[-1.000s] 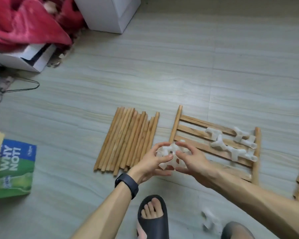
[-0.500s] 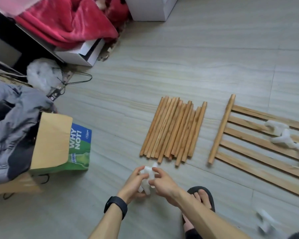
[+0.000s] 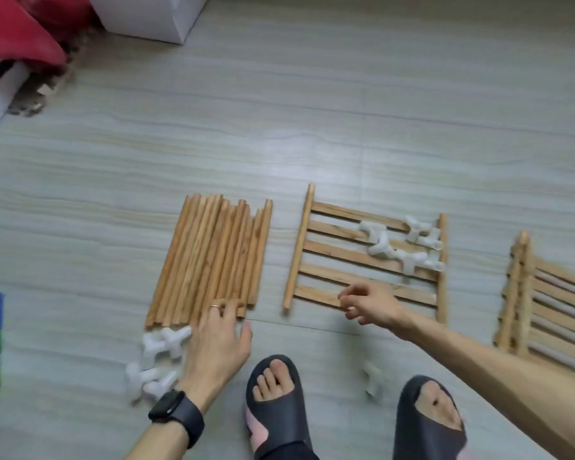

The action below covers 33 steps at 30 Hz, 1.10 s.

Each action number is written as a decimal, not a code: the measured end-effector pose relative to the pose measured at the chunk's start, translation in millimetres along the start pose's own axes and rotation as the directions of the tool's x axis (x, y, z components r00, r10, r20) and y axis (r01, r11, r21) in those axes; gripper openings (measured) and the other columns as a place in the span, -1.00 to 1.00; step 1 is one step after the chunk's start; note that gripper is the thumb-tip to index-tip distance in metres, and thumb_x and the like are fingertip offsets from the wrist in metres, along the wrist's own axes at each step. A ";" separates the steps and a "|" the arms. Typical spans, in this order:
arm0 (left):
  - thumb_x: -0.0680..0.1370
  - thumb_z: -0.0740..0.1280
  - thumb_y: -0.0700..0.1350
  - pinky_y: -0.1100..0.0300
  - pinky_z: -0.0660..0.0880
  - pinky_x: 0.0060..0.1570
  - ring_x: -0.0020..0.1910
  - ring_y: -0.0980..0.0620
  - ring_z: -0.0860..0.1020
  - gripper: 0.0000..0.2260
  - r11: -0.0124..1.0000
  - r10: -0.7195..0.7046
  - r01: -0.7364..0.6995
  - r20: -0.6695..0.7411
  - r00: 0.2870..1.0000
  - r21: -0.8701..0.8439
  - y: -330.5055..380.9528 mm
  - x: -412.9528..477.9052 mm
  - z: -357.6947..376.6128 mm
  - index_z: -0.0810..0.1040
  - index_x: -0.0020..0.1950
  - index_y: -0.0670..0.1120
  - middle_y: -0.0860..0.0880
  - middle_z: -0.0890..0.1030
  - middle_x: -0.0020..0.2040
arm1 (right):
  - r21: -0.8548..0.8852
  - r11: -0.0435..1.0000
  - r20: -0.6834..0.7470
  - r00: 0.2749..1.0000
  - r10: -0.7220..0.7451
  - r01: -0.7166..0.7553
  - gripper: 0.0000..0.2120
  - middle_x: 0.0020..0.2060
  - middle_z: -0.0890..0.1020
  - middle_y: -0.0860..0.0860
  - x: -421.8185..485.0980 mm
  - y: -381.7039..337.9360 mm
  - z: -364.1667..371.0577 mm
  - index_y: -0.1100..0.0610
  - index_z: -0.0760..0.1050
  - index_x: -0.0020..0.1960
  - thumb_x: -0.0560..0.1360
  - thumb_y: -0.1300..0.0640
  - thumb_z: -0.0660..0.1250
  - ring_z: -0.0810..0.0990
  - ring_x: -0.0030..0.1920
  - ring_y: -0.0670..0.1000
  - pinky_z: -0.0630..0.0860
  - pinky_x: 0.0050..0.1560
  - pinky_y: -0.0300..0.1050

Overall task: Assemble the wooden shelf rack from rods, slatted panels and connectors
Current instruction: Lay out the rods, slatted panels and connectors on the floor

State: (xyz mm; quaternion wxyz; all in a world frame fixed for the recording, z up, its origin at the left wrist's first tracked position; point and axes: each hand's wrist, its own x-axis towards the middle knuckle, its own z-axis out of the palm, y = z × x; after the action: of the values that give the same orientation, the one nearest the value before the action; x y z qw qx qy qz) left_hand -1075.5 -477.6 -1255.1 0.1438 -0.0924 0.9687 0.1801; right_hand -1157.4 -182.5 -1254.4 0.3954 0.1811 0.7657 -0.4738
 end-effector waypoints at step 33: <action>0.49 0.34 -0.16 -0.04 0.54 0.07 0.33 -0.22 0.43 -0.30 0.824 0.467 -0.551 0.396 0.790 0.128 252.1 170.8 65.5 0.19 0.54 0.29 -0.12 0.02 0.64 | -0.398 0.916 -0.636 0.736 -0.234 -0.052 -0.72 0.41 0.25 0.15 46.4 73.4 -76.2 0.11 0.53 0.18 0.51 0.08 0.45 0.47 0.29 0.25 0.48 0.23 0.04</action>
State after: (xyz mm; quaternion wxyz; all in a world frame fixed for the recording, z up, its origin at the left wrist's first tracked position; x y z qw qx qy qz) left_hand -1278.4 -243.3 -1285.6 0.2683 0.2250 0.9303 0.1088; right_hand -1171.5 -85.2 -1315.1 0.0962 0.2186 0.9425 -0.2338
